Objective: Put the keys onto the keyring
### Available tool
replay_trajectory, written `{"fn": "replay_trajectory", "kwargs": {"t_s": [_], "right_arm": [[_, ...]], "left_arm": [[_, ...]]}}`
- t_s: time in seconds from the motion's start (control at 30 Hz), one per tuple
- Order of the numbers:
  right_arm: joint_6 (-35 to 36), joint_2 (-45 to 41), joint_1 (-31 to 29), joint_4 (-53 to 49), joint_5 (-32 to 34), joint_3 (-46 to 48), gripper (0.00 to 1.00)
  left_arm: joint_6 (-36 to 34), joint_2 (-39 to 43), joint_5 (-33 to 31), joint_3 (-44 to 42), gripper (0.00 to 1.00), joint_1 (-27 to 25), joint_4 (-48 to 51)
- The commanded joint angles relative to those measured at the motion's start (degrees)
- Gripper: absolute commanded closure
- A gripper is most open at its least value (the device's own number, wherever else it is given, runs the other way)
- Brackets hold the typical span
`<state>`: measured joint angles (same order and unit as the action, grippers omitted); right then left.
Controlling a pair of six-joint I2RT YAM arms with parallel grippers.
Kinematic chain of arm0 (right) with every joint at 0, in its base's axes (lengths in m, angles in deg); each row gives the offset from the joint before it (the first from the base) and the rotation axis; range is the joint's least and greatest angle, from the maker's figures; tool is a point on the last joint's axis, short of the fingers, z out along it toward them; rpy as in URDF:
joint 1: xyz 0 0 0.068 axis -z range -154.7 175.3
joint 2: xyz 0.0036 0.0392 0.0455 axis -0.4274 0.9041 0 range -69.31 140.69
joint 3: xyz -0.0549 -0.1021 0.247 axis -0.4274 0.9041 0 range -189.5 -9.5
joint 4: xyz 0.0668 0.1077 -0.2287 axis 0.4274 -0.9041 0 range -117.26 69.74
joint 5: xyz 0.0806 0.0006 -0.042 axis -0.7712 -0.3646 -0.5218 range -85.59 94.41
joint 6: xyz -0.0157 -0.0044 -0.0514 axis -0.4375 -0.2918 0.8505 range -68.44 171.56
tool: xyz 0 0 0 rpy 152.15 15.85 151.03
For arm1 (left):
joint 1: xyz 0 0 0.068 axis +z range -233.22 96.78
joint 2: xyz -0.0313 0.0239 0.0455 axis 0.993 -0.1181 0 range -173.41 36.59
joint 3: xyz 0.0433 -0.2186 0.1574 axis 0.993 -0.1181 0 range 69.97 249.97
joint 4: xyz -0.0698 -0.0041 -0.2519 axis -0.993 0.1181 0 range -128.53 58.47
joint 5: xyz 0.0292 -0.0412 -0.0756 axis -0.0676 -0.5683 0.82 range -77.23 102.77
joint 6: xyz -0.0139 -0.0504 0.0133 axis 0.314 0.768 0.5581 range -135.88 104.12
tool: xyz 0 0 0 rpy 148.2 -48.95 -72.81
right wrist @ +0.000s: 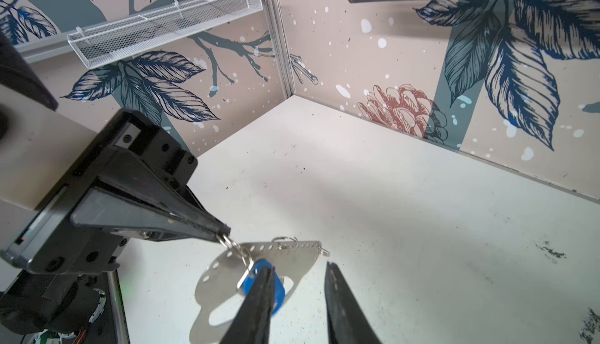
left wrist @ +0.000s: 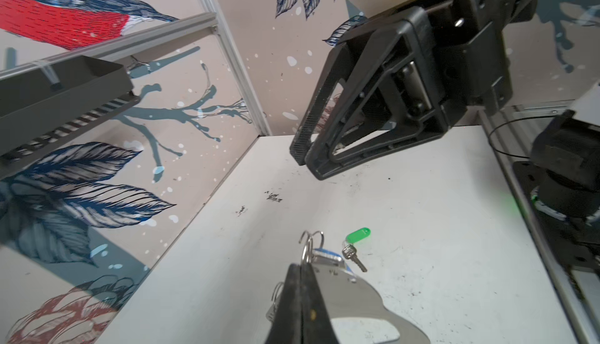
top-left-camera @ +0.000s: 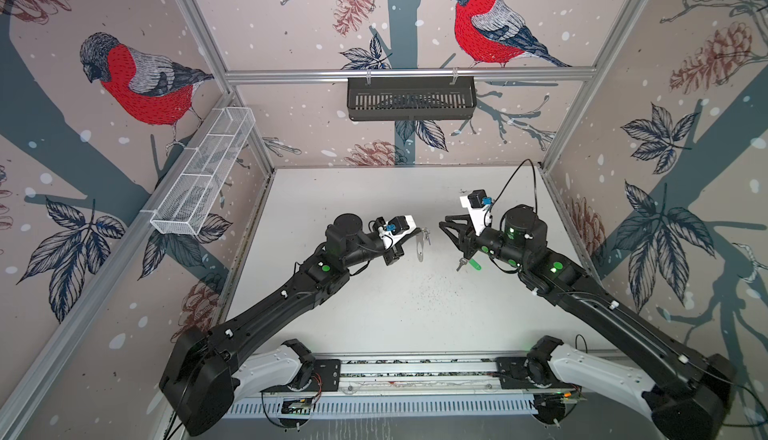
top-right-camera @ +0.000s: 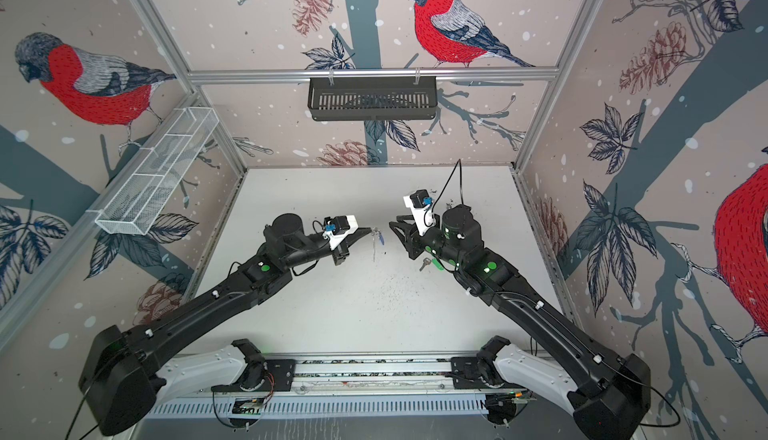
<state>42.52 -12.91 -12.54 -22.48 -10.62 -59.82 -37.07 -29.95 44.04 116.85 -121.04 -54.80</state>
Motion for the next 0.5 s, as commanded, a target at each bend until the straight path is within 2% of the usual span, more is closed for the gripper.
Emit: {"fn": "replay_trajectory", "kwargs": {"t_s": [0.0, 0.23, 0.47], "right_arm": [[0.80, -0.33, -0.11, 4.77, -1.01, 0.11, 0.72], [3.79, -0.19, -0.30, 4.84, -5.37, -1.08, 0.74], [4.74, -0.57, -1.93, 3.89, -4.61, 0.23, 0.64]], "left_arm": [[0.85, -2.33, 10.81, 3.44, 1.00, 1.49, 4.90], [1.21, -5.99, 16.84, 7.73, 1.00, 3.23, 8.06], [3.31, -5.93, 17.97, 6.58, 1.00, 3.68, 4.61]]}}
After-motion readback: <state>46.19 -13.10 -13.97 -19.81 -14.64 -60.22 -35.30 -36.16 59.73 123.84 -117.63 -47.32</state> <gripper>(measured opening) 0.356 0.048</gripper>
